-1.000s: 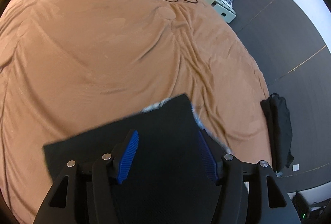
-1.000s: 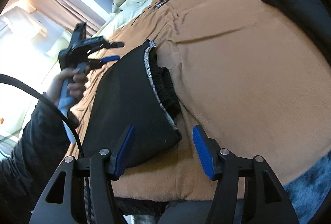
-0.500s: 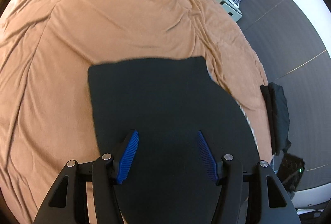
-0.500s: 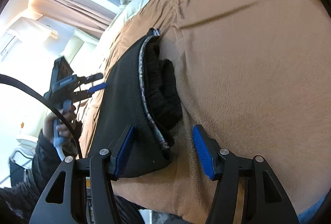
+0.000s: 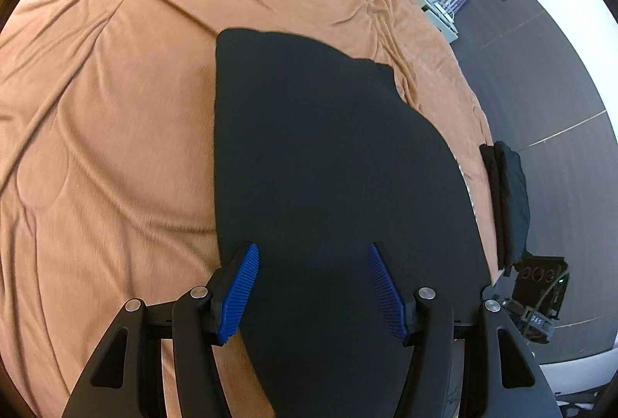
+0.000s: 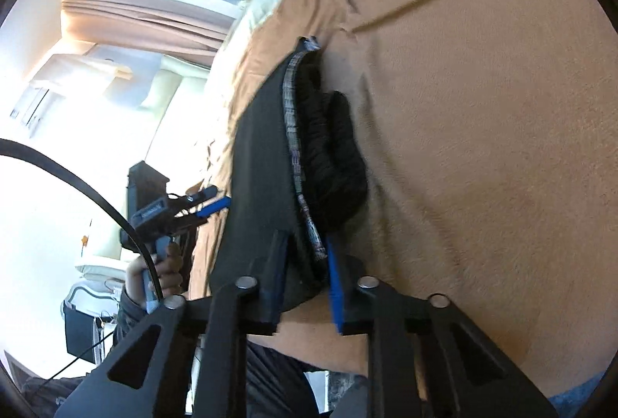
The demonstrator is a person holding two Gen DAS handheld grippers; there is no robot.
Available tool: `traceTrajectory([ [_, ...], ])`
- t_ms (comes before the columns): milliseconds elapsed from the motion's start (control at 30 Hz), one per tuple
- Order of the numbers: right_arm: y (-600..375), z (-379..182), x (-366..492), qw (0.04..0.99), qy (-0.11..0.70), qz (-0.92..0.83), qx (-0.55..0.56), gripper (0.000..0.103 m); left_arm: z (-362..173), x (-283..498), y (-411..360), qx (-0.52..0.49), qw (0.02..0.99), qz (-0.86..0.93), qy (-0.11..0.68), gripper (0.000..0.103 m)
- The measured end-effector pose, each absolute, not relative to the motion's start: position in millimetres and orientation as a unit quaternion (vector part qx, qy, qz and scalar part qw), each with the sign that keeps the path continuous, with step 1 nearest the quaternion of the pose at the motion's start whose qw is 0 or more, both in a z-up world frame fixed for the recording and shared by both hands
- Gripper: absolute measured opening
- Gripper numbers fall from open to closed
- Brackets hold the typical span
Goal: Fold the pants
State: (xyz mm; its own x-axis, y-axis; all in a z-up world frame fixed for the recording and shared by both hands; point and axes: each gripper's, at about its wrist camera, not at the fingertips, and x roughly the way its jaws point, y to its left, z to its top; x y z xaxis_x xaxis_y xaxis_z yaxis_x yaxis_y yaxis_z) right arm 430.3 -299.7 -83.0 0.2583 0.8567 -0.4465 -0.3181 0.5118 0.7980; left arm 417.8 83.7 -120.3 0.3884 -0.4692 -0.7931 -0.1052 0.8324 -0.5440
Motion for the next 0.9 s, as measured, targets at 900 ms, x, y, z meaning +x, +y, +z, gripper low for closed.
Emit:
traceTrajectory([
  [900, -282, -79, 393, 0.768, 0.432, 0.373, 0.293, 0.004, -150, 333, 78, -0.309, 0.763, -0.126, 0.554, 0.025],
])
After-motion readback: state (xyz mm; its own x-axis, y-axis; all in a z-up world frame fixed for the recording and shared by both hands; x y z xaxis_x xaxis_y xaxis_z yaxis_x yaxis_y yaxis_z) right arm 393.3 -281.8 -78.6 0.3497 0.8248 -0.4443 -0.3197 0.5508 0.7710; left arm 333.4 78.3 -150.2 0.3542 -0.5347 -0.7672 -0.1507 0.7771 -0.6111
